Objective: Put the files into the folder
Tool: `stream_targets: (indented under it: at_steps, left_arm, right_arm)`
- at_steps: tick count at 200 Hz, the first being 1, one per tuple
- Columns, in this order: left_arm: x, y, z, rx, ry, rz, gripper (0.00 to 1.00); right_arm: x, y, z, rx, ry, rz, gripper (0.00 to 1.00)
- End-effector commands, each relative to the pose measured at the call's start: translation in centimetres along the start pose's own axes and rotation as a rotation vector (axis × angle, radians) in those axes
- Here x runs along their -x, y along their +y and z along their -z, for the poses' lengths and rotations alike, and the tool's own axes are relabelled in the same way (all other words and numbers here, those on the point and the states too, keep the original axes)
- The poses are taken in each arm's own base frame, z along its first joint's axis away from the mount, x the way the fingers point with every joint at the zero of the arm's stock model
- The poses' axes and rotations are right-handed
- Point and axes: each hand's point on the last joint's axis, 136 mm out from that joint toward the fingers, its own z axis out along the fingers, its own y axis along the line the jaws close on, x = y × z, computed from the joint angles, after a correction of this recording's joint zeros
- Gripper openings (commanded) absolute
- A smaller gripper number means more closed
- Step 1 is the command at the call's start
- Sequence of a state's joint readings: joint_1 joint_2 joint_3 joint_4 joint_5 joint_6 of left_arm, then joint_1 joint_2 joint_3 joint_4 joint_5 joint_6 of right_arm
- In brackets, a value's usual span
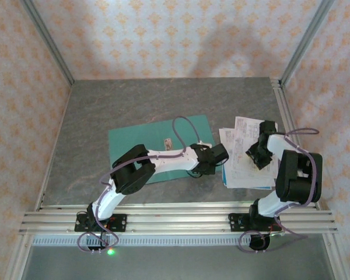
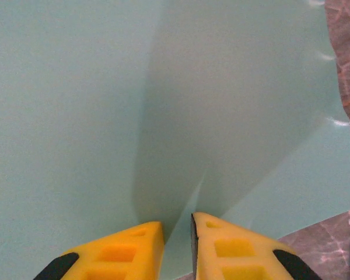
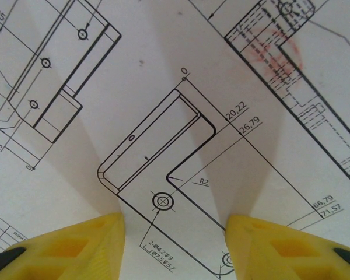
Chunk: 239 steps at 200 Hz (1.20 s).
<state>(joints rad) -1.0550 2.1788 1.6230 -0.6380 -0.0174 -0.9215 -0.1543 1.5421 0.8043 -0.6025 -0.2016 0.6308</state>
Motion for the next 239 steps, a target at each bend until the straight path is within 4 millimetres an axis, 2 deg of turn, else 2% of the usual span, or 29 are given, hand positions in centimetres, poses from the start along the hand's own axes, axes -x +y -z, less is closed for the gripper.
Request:
stream_targets:
  at_steps: [1, 46, 75, 115, 131, 162, 179, 190, 205, 216, 220, 239]
  left_arm:
    - [-3.2, 1.5, -2.7, 0.084, 0.083, -0.044, 0.21]
    - [-3.0, 0.9, -2.8, 0.081, 0.079, -0.056, 0.21]
    - [-2.1, -0.1, -2.6, 0.056, 0.056, -0.075, 0.21]
    - [-0.6, -0.6, -2.7, 0.055, 0.041, -0.094, 0.18]
    - [0.3, -0.4, -1.7, 0.06, 0.012, -0.098, 0.16]
    - [2.6, 0.3, 2.0, 0.073, -0.07, -0.095, 0.18]
    - [3.9, 1.6, 4.5, 0.093, -0.125, -0.071, 0.2]
    - [4.5, 3.1, 6.0, 0.111, -0.151, -0.036, 0.24]
    - [5.2, 6.0, 7.5, 0.14, -0.168, 0.033, 0.26]
    - [5.2, 8.5, 7.7, 0.164, -0.167, 0.081, 0.27]
    - [5.5, 9.2, 8.5, 0.152, -0.18, 0.103, 0.28]
    - [5.0, 14.5, 8.0, 0.203, -0.149, 0.194, 0.27]
  right_arm:
    - [-1.9, -1.2, -2.2, -0.026, 0.076, -0.026, 0.5]
    - [-2.2, -1.3, -2.4, -0.023, 0.087, -0.031, 0.5]
    - [-2.7, -1.0, -2.7, -0.014, 0.097, -0.034, 0.49]
    - [-3.5, 0.8, -2.2, -0.015, 0.077, 0.012, 0.48]
    - [-3.7, 1.9, -1.7, 0.005, 0.071, 0.022, 0.48]
    - [-4.7, 4.2, -1.5, 0.024, 0.086, 0.061, 0.47]
    - [-5.7, 5.5, -1.9, 0.01, 0.096, 0.104, 0.47]
    - [-6.4, 6.5, -1.9, 0.005, 0.09, 0.131, 0.47]
    - [-7.3, 7.7, -2.1, 0.015, 0.091, 0.149, 0.46]
    - [-7.9, 8.6, -2.0, 0.016, 0.086, 0.165, 0.46]
    - [-8.1, 8.9, -2.0, 0.015, 0.084, 0.17, 0.46]
    - [-9.0, 10.4, -1.6, 0.029, 0.07, 0.195, 0.46]
